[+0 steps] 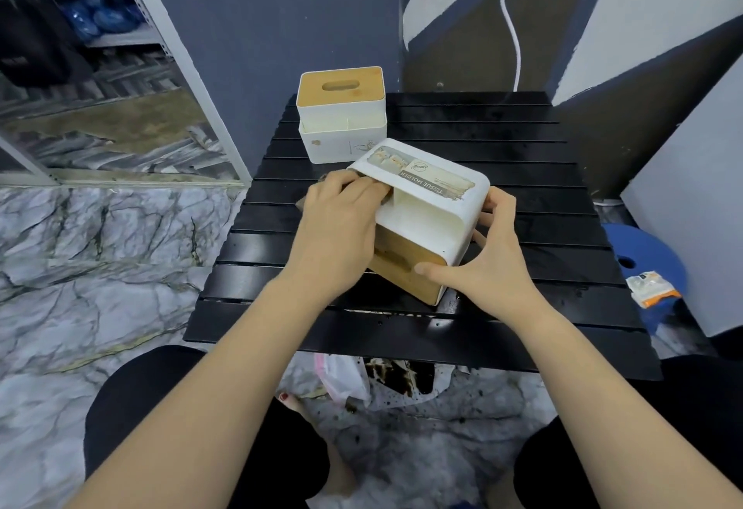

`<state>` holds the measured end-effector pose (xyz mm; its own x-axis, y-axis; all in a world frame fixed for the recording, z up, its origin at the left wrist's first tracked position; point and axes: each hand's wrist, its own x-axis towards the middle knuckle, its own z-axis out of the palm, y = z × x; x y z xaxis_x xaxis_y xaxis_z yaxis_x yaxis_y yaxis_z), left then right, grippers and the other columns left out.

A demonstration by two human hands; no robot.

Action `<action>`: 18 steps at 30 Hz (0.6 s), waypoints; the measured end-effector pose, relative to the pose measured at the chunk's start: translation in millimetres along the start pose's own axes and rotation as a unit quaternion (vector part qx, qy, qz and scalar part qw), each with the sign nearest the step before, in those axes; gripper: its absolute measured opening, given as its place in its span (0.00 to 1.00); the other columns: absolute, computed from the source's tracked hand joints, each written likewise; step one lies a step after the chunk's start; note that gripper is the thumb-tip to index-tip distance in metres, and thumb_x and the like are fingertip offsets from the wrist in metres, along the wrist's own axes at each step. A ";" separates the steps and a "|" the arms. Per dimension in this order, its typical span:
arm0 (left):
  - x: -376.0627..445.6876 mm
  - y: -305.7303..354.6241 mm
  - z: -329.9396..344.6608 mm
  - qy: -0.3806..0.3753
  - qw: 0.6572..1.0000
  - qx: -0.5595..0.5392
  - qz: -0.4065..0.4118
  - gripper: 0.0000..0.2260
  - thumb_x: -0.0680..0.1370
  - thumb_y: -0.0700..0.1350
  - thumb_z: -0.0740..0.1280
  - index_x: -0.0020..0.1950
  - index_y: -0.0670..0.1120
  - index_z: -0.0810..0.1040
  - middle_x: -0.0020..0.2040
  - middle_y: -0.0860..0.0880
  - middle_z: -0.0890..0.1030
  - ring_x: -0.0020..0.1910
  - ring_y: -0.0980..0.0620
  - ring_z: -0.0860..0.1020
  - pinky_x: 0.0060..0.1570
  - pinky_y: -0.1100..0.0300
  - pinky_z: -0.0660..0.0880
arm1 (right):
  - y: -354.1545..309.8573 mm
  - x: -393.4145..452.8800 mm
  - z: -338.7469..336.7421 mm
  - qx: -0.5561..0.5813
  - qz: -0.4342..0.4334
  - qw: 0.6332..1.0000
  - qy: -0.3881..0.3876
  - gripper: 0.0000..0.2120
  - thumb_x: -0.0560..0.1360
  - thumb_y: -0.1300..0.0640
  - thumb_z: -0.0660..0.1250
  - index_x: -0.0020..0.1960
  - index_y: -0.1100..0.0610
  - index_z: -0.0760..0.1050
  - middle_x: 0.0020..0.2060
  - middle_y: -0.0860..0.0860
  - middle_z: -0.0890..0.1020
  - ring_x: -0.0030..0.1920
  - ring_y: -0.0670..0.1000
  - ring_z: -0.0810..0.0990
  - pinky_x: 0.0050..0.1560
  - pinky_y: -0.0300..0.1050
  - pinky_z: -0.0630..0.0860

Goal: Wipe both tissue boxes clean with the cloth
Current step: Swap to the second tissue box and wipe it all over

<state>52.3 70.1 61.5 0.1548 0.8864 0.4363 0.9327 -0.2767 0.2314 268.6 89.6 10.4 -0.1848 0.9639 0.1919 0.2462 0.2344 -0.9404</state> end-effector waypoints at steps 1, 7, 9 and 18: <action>0.4 3.5 1.9 0.000 1.000 -0.010 -0.010 0.17 0.80 0.38 0.58 0.64 0.45 0.79 0.64 0.50 0.81 0.64 0.45 0.71 0.61 0.52 0.62 | 0.0 -0.3 0.1 0.000 -0.002 1.000 0.003 0.53 0.59 0.58 0.87 0.72 0.47 0.57 0.64 0.29 0.67 0.65 0.32 0.69 0.58 0.27 0.71; -10.7 3.6 -8.5 -0.008 0.997 -0.069 -0.016 0.17 0.79 0.36 0.58 0.61 0.48 0.81 0.60 0.55 0.82 0.61 0.48 0.71 0.61 0.51 0.64 | 0.2 -2.1 3.6 0.010 -0.006 1.000 0.011 0.52 0.60 0.59 0.87 0.73 0.50 0.58 0.66 0.32 0.66 0.64 0.29 0.69 0.58 0.25 0.71; -18.2 1.7 -14.9 -0.001 0.995 -0.098 -0.018 0.16 0.79 0.36 0.58 0.60 0.48 0.81 0.60 0.57 0.81 0.61 0.50 0.71 0.60 0.52 0.64 | 0.1 -2.4 4.3 0.015 -0.004 1.000 0.012 0.52 0.60 0.59 0.87 0.73 0.50 0.58 0.66 0.32 0.67 0.64 0.28 0.69 0.57 0.25 0.71; -45.0 25.9 -29.3 -0.011 0.946 -0.315 -0.069 0.15 0.85 0.44 0.55 0.64 0.56 0.78 0.37 0.54 0.84 0.48 0.43 0.79 0.55 0.42 0.76 | -1.9 -1.3 2.3 0.016 -0.002 1.000 0.001 0.53 0.58 0.57 0.87 0.73 0.49 0.58 0.67 0.34 0.68 0.66 0.31 0.70 0.58 0.27 0.71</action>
<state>60.0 12.2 73.4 0.0588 0.9358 0.3477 0.5655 -0.3182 0.7609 266.1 87.6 11.3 -0.1845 0.9631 0.1961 0.2143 0.2341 -0.9483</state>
